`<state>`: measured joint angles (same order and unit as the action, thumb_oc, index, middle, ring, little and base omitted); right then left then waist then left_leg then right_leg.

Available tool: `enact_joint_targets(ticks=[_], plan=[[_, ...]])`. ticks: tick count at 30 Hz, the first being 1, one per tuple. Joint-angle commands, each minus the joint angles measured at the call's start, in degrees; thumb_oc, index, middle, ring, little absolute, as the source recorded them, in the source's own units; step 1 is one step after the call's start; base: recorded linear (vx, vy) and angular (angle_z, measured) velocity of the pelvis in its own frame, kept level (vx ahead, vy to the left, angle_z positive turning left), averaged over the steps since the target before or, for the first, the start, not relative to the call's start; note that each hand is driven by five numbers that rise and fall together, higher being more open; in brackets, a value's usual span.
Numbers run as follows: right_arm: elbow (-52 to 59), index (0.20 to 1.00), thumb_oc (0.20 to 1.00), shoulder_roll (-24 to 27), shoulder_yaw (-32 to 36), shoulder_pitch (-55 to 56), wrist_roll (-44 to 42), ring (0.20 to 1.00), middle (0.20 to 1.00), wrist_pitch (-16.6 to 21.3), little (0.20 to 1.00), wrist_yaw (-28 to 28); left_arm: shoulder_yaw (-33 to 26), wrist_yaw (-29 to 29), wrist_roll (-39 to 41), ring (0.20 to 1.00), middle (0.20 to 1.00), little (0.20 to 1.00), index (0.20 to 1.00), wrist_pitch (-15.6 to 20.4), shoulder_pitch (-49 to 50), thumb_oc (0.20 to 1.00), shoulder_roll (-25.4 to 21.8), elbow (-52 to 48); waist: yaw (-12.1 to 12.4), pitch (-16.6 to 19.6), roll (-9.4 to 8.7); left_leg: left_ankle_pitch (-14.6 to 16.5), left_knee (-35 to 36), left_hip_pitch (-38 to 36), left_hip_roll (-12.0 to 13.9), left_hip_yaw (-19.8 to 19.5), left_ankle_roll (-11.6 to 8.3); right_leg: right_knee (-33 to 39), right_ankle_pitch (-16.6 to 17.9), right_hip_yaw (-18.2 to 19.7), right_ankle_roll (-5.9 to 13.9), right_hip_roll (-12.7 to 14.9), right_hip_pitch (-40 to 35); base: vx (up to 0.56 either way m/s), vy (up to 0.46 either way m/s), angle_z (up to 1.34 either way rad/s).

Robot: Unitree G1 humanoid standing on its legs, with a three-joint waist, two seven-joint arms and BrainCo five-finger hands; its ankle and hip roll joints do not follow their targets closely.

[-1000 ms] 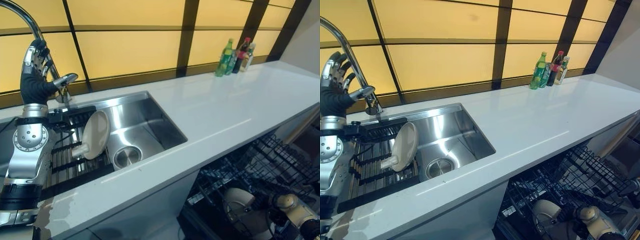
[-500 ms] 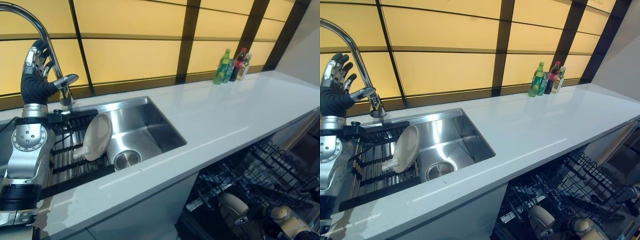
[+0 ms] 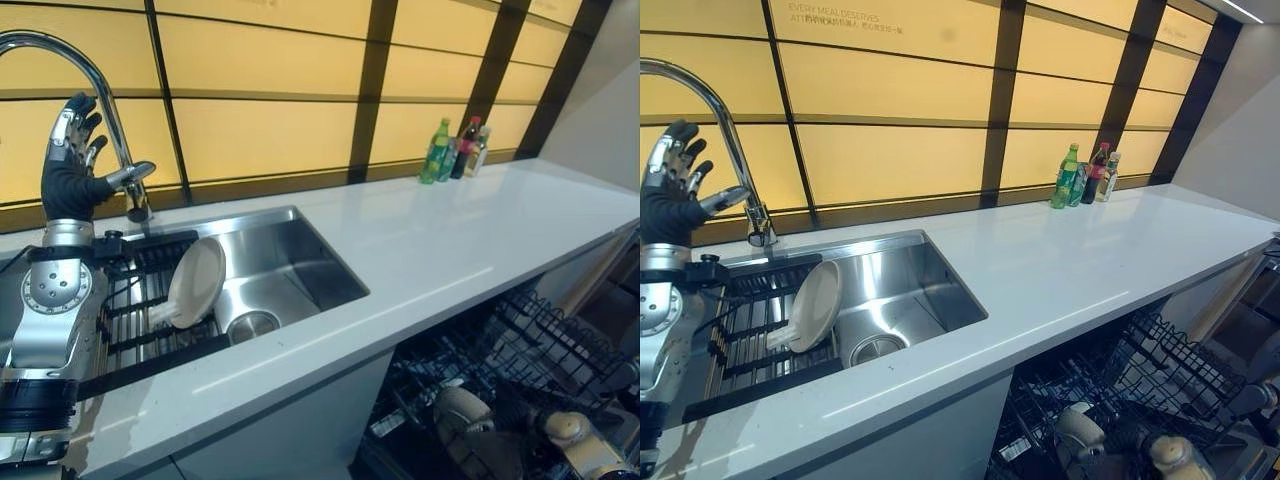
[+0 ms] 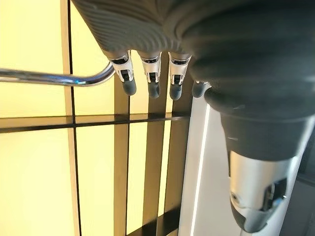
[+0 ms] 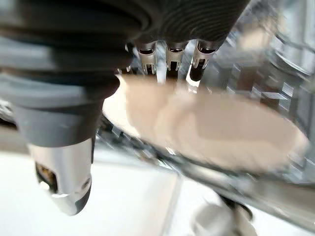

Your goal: Pick up plates and place into dishwasher.

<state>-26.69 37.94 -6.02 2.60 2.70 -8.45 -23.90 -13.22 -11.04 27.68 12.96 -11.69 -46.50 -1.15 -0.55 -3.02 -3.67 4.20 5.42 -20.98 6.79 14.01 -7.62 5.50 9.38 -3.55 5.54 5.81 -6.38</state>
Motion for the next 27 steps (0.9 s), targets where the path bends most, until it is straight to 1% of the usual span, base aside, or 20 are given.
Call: enact_joint_targets(ticks=[1, 3, 4, 5, 8, 10, 13, 15, 18, 20, 21, 23, 25, 26, 27], plan=[[5.24, 1.000, 1.000, 7.08, 4.95, -4.93, -2.61, 1.000, 1.000, 1.99, 1.000, 4.42, -2.37, -0.58, -2.86, 1.000, 1.000, 1.000, 1.000, 4.74, 0.08, 1.000, 1.01, 1.39, -2.03, -0.52, 3.93, -0.90, -0.42, 6.60, -1.68, -2.61, 3.75, -0.50, -8.68, -3.07, 1.82, 0.82, -3.88, -0.01, 0.073, 0.00], [8.80, 1.000, 1.000, 7.19, 8.44, -5.38, -3.63, 1.000, 1.000, 3.35, 1.000, 6.30, -2.99, -0.81, -3.95, 1.000, 1.000, 1.000, 1.000, 5.79, 1.29, 1.000, 1.98, 1.67, -2.33, -0.33, 4.09, -0.78, -0.42, 6.68, -1.87, -2.69, 3.88, -0.50, -8.83, -2.79, 1.64, 0.67, -3.85, -0.02, 0.081, -0.01], [10.05, 1.000, 1.000, 7.04, 9.57, -5.44, -3.70, 1.000, 1.000, 3.41, 1.000, 6.89, -3.14, -0.71, -4.39, 1.000, 1.000, 1.000, 1.000, 6.00, 1.61, 1.000, 2.37, 1.71, -2.39, -0.24, 4.15, -0.73, -0.42, 6.72, -1.93, -2.75, 3.94, -0.50, -8.89, -2.68, 1.59, 0.61, -3.84, -0.02, 0.085, 0.00], [11.65, 1.000, 1.000, 6.73, 11.19, -5.51, -3.88, 1.000, 1.000, 4.51, 1.000, 8.58, -3.42, -0.41, -5.21, 1.000, 1.000, 1.000, 1.000, 6.04, 2.18, 1.000, 2.90, 1.69, -2.48, -0.14, 4.25, -0.69, -0.42, 6.82, -2.02, -2.93, 4.01, -0.50, -9.01, -2.43, 1.51, 0.52, -3.82, -0.02, 0.077, 0.01], [17.03, 1.000, 1.000, 5.67, 15.25, -4.97, -4.80, 1.000, 1.000, 6.69, 1.000, 10.84, -4.01, 0.26, -8.50, 1.000, 1.000, 1.000, 1.000, 6.10, 4.02, 1.000, 3.62, 1.33, -2.62, 0.15, 4.50, -0.52, -0.42, 7.00, -2.23, -3.58, 4.30, -0.50, -9.32, -2.02, 1.33, 0.32, -3.88, -0.02, 0.070, 0.01], [21.00, 1.000, 1.000, 4.76, 17.78, -3.85, -4.96, 1.000, 1.000, 7.90, 1.000, 11.79, -4.57, -0.21, -13.62, 1.000, 1.000, 1.000, 1.000, 6.96, 5.65, 1.000, 3.67, 0.90, -2.66, 0.30, 4.63, -0.51, -0.42, 7.05, -2.24, -3.88, 4.43, -0.50, -9.53, -2.05, 1.23, 0.21, -4.06, -0.01, 0.045, 0.02], [24.87, 1.000, 1.000, 4.76, 20.39, -2.58, -6.47, 1.000, 1.000, 9.76, 1.000, 12.43, -5.12, -1.98, -21.69, 1.000, 1.000, 1.000, 1.000, 8.35, 7.25, 1.000, 1.81, 0.95, -2.55, 0.51, 4.73, -0.56, -0.42, 7.18, -2.22, -4.46, 4.47, -0.50, -9.78, -2.37, 1.00, 0.06, -4.27, -0.01, 0.019, 0.04], [26.87, 1.000, 1.000, 5.30, 21.65, -2.08, -8.35, 1.000, 1.000, 11.31, 1.000, 13.44, -5.51, -2.95, -27.72, 1.000, 1.000, 1.000, 1.000, 9.40, 7.90, 1.000, -0.75, 1.95, -2.37, 0.64, 4.84, -0.73, -0.42, 7.18, -2.04, -4.75, 4.32, -0.50, -9.89, -2.74, 0.81, -0.07, -4.45, 0.00, -0.006, 0.05], [28.95, 1.000, 1.000, 5.87, 22.57, -2.02, -10.83, 1.000, 1.000, 12.90, 1.000, 15.08, -5.13, -5.25, -33.39, 1.000, 1.000, 1.000, 1.000, 10.67, 8.02, 1.000, -4.77, 4.22, -2.17, 0.77, 5.12, -1.06, -0.42, 7.21, -1.50, -5.02, 3.99, -0.73, -10.15, -3.59, 0.50, -0.29, -4.65, 0.00, -0.024, 0.08], [29.87, 1.000, 1.000, 5.96, 22.70, -2.09, -11.64, 1.000, 1.000, 14.00, 1.000, 16.19, -4.58, -6.36, -35.24, 1.000, 1.000, 1.000, 1.000, 11.62, 7.98, 1.000, -7.13, 5.66, -2.15, 0.78, 5.40, -1.31, -0.42, 7.27, -1.22, -5.33, 3.84, -1.02, -10.36, -3.83, 0.26, -0.48, -4.64, 0.00, -0.041, 0.10], [30.71, 1.000, 1.000, 6.12, 22.83, -2.10, -12.77, 1.000, 1.000, 15.28, 1.000, 17.18, -4.13, -7.46, -37.40, 1.000, 1.000, 1.000, 1.000, 11.93, 8.13, 1.000, -8.49, 5.83, -2.08, 0.76, 5.59, -1.46, -0.42, 7.25, -0.99, -5.57, 3.75, -1.29, -10.56, -3.99, 0.06, -0.64, -4.60, 0.00, -0.073, 0.07], [32.07, 1.000, 1.000, 6.06, 22.83, -2.46, -14.56, 1.000, 1.000, 17.09, 1.000, 18.76, -3.26, -8.79, -40.08, 1.000, 1.000, 1.000, 1.000, 11.67, 8.19, 1.000, -10.30, 5.79, -1.90, 0.75, 5.92, -1.81, -0.42, 7.29, -0.64, -5.92, 3.55, -1.96, -11.00, -4.28, -0.24, -0.87, -4.40, 0.00, -0.083, 0.08], [32.88, 1.000, 1.000, 5.86, 22.52, -2.86, -16.26, 1.000, 1.000, 18.95, 1.000, 19.42, -2.73, -10.18, -41.95, 1.000, 1.000, 1.000, 1.000, 11.82, 8.28, 1.000, -11.10, 5.98, -1.73, 0.74, 6.07, -2.09, -0.42, 7.37, -0.36, -6.16, 3.38, -2.34, -11.28, -4.45, -0.51, -1.09, -4.18, -0.01, -0.078, 0.08], [33.92, 1.000, 1.000, 5.39, 21.98, -3.65, -18.23, 1.000, 1.000, 20.33, 1.000, 19.32, -2.18, -11.46, -43.88, 1.000, 1.000, 1.000, 1.000, 11.68, 8.32, 1.000, -11.75, 5.94, -1.38, 0.79, 6.25, -2.39, -0.54, 7.50, -0.10, -6.41, 3.11, -2.47, -11.43, -4.77, -0.83, -1.29, -4.09, -0.02, -0.078, 0.05], [34.42, 1.000, 1.000, 4.98, 21.42, -4.13, -18.47, 1.000, 1.000, 21.35, 1.000, 19.31, -1.70, -12.39, -45.56, 1.000, 1.000, 1.000, 1.000, 11.73, 8.21, 1.000, -11.88, 6.13, -1.24, 0.80, 6.37, -2.55, -0.71, 7.61, 0.01, -6.50, 2.95, -2.54, -11.50, -4.92, -1.03, -1.34, -4.01, -0.02, -0.081, 0.05]])
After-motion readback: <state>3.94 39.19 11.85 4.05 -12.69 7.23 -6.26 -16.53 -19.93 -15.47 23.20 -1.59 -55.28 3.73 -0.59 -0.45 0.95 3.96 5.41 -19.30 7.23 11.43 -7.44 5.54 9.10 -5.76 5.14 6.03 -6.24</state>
